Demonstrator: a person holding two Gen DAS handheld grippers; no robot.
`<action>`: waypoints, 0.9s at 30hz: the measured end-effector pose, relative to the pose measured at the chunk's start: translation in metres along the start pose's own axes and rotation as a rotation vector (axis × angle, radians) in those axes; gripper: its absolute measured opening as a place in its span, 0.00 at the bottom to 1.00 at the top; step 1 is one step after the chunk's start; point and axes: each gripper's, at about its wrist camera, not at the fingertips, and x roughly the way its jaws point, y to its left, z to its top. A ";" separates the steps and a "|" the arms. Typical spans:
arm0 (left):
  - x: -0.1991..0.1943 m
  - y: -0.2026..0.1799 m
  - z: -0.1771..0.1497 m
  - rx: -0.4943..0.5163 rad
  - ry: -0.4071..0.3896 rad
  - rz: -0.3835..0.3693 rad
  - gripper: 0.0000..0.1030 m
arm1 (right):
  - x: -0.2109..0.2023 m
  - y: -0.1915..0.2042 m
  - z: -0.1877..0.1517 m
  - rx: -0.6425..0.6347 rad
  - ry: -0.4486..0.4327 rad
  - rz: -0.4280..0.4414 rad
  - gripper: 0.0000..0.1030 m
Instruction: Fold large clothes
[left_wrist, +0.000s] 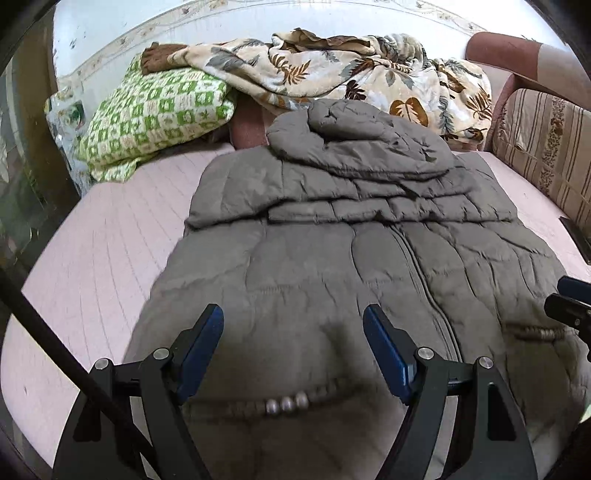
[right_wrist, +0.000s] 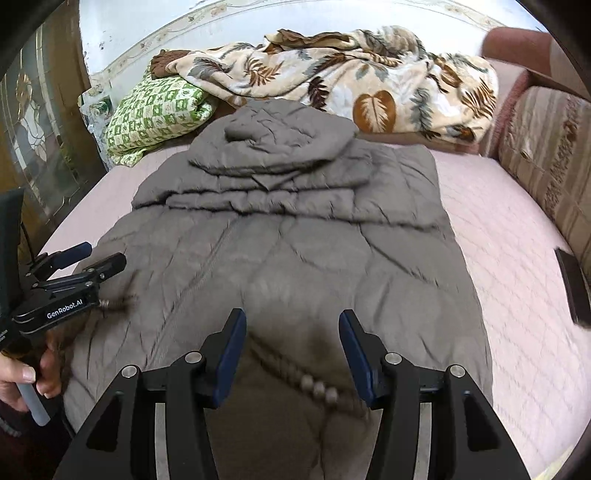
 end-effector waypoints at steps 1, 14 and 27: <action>-0.002 0.000 -0.006 -0.004 0.011 -0.010 0.75 | -0.002 0.000 -0.004 0.001 0.000 -0.003 0.55; -0.024 -0.020 -0.038 0.099 -0.031 0.024 0.75 | -0.026 0.006 -0.047 0.006 -0.012 -0.018 0.59; -0.037 -0.013 -0.050 0.088 -0.037 0.043 0.75 | -0.029 0.016 -0.063 -0.019 -0.006 -0.031 0.59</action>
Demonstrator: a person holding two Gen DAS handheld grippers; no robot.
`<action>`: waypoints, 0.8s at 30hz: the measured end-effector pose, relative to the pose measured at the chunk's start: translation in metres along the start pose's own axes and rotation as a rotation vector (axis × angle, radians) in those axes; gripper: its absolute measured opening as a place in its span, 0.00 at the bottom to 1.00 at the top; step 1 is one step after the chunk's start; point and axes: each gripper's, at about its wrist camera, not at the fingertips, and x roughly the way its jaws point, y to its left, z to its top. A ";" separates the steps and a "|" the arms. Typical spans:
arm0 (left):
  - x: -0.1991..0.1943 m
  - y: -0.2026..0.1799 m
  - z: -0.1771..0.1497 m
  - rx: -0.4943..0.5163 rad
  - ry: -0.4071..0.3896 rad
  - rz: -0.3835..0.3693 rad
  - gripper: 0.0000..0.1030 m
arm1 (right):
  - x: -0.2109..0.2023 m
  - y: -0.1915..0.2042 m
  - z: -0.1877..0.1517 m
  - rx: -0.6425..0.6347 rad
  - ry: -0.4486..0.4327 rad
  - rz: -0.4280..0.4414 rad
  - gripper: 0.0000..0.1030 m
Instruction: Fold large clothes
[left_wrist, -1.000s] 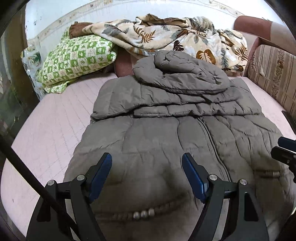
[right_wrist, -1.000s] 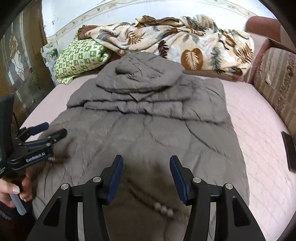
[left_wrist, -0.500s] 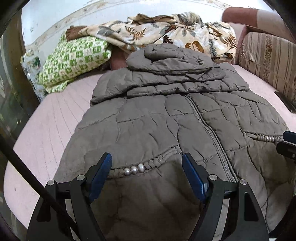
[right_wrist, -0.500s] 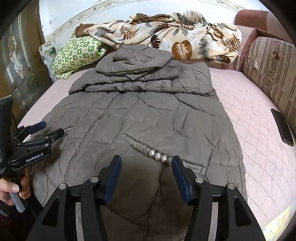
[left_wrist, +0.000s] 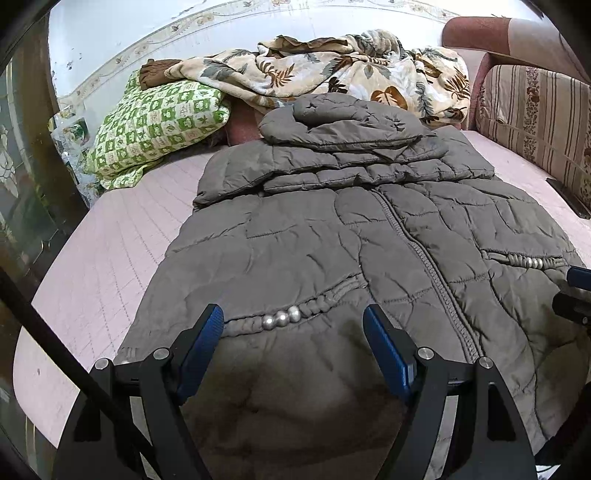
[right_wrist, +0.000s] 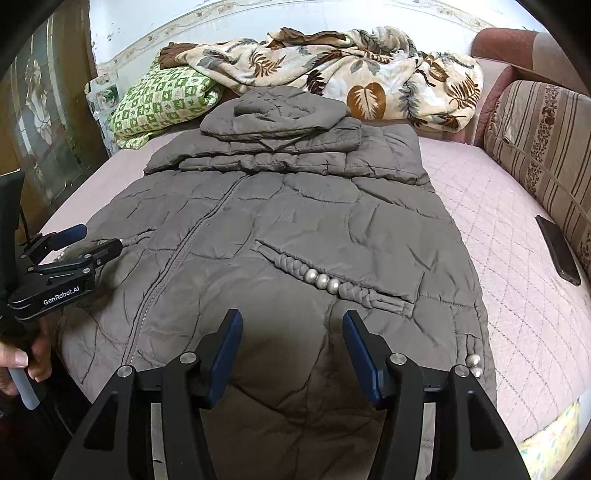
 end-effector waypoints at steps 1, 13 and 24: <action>-0.001 0.002 -0.001 -0.002 0.001 0.002 0.75 | 0.001 0.001 0.000 -0.003 0.002 0.002 0.59; -0.002 0.013 -0.012 0.001 0.016 0.021 0.75 | 0.005 0.006 -0.008 -0.018 0.004 -0.006 0.59; -0.003 0.011 -0.024 0.045 0.043 0.023 0.75 | 0.003 0.008 -0.019 -0.030 0.005 -0.001 0.63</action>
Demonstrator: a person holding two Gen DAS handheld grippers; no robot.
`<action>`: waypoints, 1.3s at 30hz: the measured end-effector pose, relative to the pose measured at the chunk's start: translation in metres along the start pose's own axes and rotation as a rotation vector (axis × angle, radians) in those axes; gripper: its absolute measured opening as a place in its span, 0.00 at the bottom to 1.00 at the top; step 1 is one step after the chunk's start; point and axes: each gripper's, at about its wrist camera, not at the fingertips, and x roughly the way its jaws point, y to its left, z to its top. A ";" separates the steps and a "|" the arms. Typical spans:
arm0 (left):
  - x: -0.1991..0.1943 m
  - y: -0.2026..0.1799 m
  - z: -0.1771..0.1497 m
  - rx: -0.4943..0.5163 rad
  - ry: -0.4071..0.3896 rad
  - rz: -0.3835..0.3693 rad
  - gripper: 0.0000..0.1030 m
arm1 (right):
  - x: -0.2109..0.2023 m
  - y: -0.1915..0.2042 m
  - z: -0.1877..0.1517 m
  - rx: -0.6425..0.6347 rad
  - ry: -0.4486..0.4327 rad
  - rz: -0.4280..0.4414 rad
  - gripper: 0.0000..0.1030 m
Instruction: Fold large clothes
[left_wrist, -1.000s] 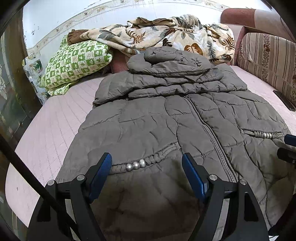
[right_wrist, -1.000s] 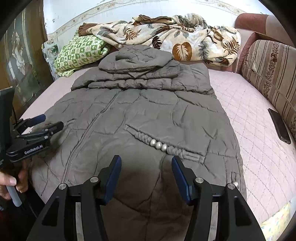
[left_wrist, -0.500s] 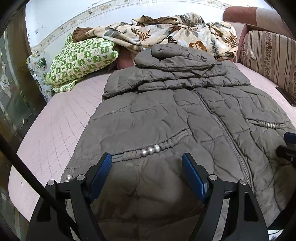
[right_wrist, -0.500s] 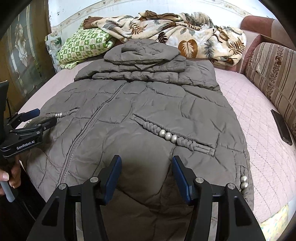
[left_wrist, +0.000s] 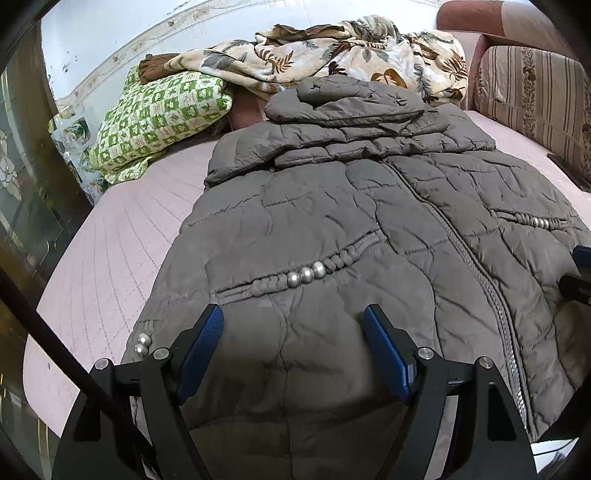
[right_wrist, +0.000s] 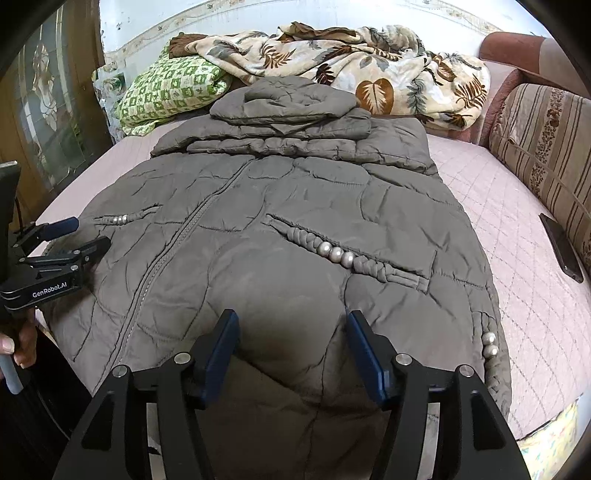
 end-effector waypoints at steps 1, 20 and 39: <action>-0.001 0.001 -0.001 -0.004 -0.001 0.002 0.75 | -0.003 -0.001 -0.001 0.006 -0.010 0.001 0.63; -0.018 0.052 -0.022 -0.140 0.014 0.078 0.75 | -0.005 -0.011 -0.010 0.088 -0.003 0.076 0.67; -0.014 0.069 -0.044 -0.183 0.021 0.139 0.76 | -0.005 -0.010 -0.024 0.084 -0.043 0.108 0.71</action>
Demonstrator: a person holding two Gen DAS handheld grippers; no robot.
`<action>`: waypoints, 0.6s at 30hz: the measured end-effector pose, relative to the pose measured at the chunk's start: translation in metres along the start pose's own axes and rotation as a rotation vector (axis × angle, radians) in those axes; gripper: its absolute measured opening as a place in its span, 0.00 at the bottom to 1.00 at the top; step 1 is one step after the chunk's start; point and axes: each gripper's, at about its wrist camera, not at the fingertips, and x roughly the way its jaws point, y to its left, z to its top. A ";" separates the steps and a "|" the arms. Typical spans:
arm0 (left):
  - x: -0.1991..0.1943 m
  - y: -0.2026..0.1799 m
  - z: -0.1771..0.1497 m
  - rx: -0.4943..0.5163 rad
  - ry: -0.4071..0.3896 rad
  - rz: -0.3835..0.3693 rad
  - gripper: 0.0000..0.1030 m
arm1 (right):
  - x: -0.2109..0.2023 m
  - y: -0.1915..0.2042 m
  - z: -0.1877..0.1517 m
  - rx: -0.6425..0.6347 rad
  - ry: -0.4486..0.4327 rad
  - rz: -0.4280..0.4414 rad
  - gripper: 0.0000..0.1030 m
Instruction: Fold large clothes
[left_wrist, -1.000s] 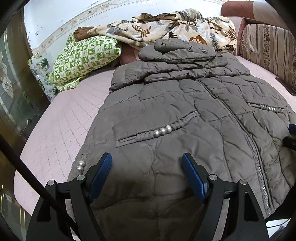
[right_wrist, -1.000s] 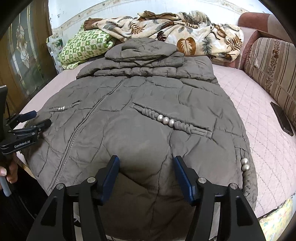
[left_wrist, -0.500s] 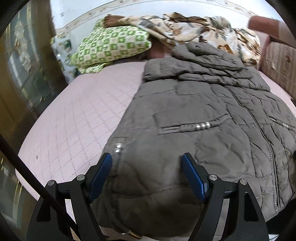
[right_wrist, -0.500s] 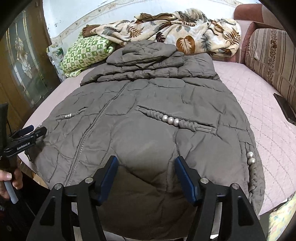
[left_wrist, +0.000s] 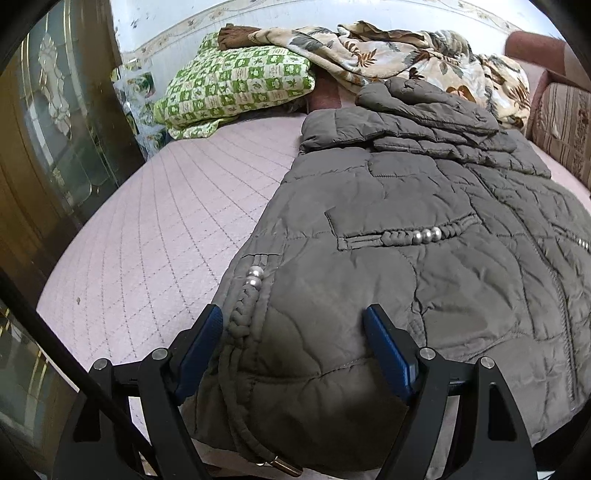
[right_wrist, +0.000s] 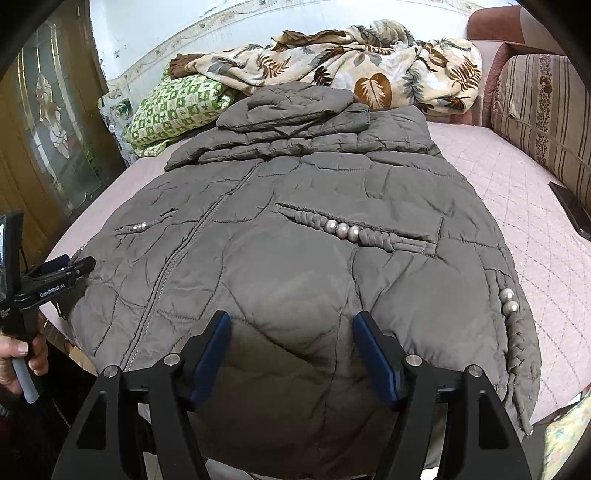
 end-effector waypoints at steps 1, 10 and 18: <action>0.000 -0.001 -0.001 0.007 -0.003 0.004 0.76 | -0.001 -0.001 -0.001 0.000 -0.002 0.003 0.71; -0.002 0.000 -0.003 0.006 -0.003 0.003 0.77 | -0.016 -0.010 -0.001 0.039 -0.038 0.009 0.71; -0.005 0.005 -0.006 -0.009 0.001 -0.008 0.77 | -0.040 -0.045 0.004 0.166 -0.111 -0.043 0.71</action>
